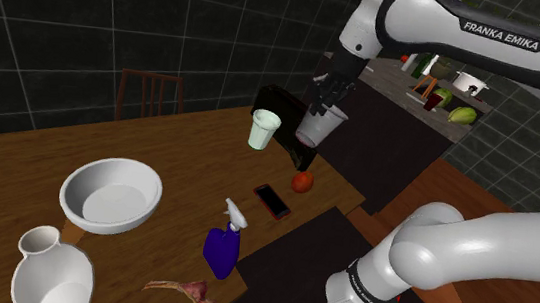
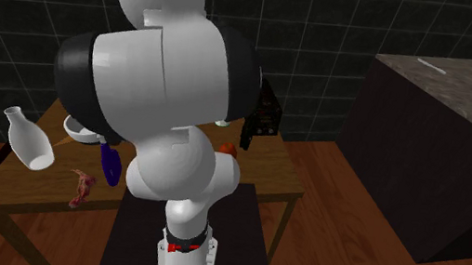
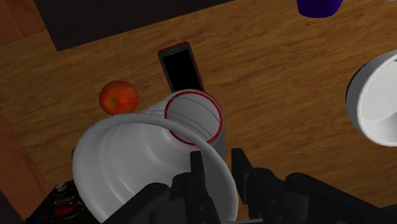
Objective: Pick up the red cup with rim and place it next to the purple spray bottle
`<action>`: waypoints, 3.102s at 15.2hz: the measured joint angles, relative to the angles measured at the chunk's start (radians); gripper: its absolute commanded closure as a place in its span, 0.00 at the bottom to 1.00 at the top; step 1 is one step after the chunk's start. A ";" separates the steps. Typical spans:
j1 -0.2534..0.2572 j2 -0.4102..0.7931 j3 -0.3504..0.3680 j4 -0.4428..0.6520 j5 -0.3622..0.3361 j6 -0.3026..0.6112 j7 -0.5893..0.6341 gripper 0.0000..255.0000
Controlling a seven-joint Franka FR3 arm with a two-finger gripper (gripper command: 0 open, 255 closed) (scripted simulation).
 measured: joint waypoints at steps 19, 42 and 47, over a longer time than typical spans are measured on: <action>0.055 0.030 0.140 -0.138 0.070 0.166 0.155 1.00; 0.054 0.140 0.179 -0.372 0.076 0.508 0.179 1.00; 0.049 0.189 0.191 -0.411 0.072 0.596 0.189 1.00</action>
